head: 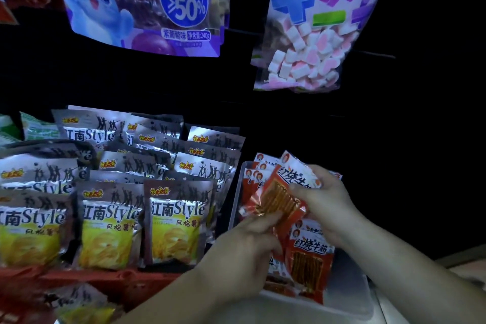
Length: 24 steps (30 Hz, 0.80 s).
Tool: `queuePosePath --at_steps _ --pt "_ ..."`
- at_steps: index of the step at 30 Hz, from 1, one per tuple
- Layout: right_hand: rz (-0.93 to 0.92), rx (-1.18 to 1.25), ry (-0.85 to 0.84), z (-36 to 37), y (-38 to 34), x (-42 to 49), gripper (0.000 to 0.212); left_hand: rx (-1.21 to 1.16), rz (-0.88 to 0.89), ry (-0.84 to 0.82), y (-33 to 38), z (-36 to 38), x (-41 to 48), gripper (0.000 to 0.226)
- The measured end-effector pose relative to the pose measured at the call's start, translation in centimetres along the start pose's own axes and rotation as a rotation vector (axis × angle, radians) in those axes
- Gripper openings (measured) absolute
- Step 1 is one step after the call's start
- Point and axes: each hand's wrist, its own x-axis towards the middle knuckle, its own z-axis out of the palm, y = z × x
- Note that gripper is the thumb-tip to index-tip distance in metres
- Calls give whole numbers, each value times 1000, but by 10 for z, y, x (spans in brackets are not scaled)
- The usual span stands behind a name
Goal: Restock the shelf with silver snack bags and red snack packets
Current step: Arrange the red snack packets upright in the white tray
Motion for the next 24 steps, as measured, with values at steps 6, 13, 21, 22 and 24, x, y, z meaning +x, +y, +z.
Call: queuePosePath --at_steps 6,13,21,22,24 --pt "-133 -169 -204 15 14 20 14 -137 -312 207 -32 -2 4 26" --pt "83 -472 -668 13 35 35 25 -163 -351 197 -44 3 10 32" --pt "-280 -909 -24 23 52 82 52 -143 -408 146 -49 13 27 37" --pt "-274 -943 -43 26 50 84 57 -147 -424 164 -51 13 30 37" --pt "-285 -1040 -46 31 50 88 56 -160 -457 183 -53 13 34 36"
